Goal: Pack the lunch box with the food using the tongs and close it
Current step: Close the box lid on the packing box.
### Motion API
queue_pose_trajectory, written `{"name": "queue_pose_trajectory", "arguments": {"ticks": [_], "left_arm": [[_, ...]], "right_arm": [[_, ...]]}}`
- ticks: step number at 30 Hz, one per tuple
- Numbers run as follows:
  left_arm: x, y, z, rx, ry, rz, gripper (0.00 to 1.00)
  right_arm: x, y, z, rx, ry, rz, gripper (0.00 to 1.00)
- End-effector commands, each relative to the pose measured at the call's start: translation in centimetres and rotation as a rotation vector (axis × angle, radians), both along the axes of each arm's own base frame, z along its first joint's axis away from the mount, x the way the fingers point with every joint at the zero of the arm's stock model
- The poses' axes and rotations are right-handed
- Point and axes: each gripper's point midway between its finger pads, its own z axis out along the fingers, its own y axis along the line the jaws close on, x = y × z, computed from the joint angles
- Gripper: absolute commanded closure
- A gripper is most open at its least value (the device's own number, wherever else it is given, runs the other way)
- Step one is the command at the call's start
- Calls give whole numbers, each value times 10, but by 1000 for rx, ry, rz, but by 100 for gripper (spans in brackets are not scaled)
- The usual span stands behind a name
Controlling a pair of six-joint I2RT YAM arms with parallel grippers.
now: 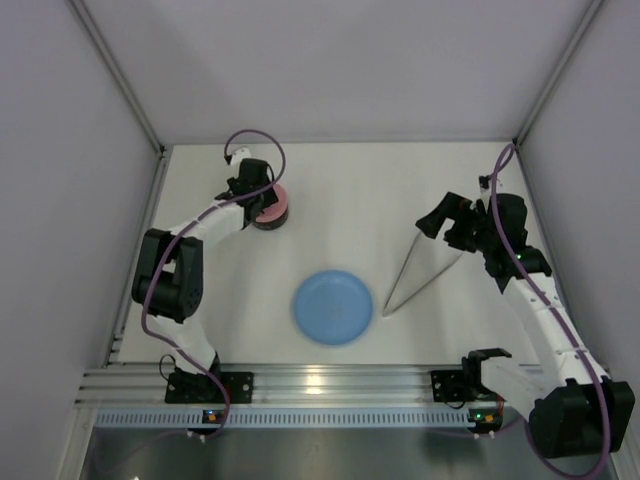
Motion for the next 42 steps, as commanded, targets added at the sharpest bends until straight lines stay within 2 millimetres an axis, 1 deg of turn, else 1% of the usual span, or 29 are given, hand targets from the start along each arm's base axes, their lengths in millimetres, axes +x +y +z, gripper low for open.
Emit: {"name": "queue_pose_trajectory", "arguments": {"ticks": [1, 3, 7, 9, 10, 11, 14, 17, 19, 21, 25, 28, 31, 32, 34, 35, 37, 38, 42], "left_arm": [[-65, 5, -72, 147, 350, -50, 43], [-63, 3, -69, 174, 352, -64, 42], [-67, 3, -71, 253, 399, -85, 41], [-69, 1, -76, 284, 420, -95, 41], [-70, 2, -75, 305, 429, -95, 40], [-71, 0, -81, 315, 445, -105, 40], [-73, -3, -86, 352, 473, -120, 39], [-73, -5, -89, 388, 494, -129, 39], [-74, -7, -94, 380, 506, -137, 38], [-75, -8, -96, 369, 504, -137, 37], [-75, -12, -92, 333, 484, -136, 36], [-74, -11, -84, 313, 457, -120, 34], [-71, -12, -69, 302, 418, -110, 33], [-68, -14, -58, 285, 387, -114, 33], [-64, -21, -45, 252, 346, -133, 32], [-61, -23, -32, 236, 316, -136, 31], [-56, -26, -16, 222, 278, -139, 29], [-54, -27, -2, 219, 257, -137, 28], [-52, -22, 18, 234, 248, -110, 28]], "right_arm": [[9, 8, 14, 19, -72, 23, 7], [9, 9, 13, 21, -69, 25, 7], [9, 9, 14, 25, -70, 27, 7], [9, 10, 14, 27, -71, 29, 7], [9, 10, 13, 27, -68, 29, 7], [10, 10, 14, 27, -69, 29, 7], [10, 11, 13, 29, -70, 31, 7], [9, 11, 12, 33, -64, 33, 7], [9, 11, 12, 31, -67, 34, 7], [9, 11, 12, 29, -68, 35, 7], [7, 11, 11, 27, -65, 34, 7], [7, 10, 12, 25, -66, 33, 7], [7, 10, 14, 20, -71, 35, 7], [6, 9, 13, 18, -69, 34, 7], [7, 8, 14, 11, -71, 31, 7], [8, 8, 14, 10, -72, 31, 7], [9, 7, 15, 5, -76, 27, 7], [10, 7, 13, 3, -70, 26, 7], [14, 8, 15, 5, -74, 29, 7]]}}
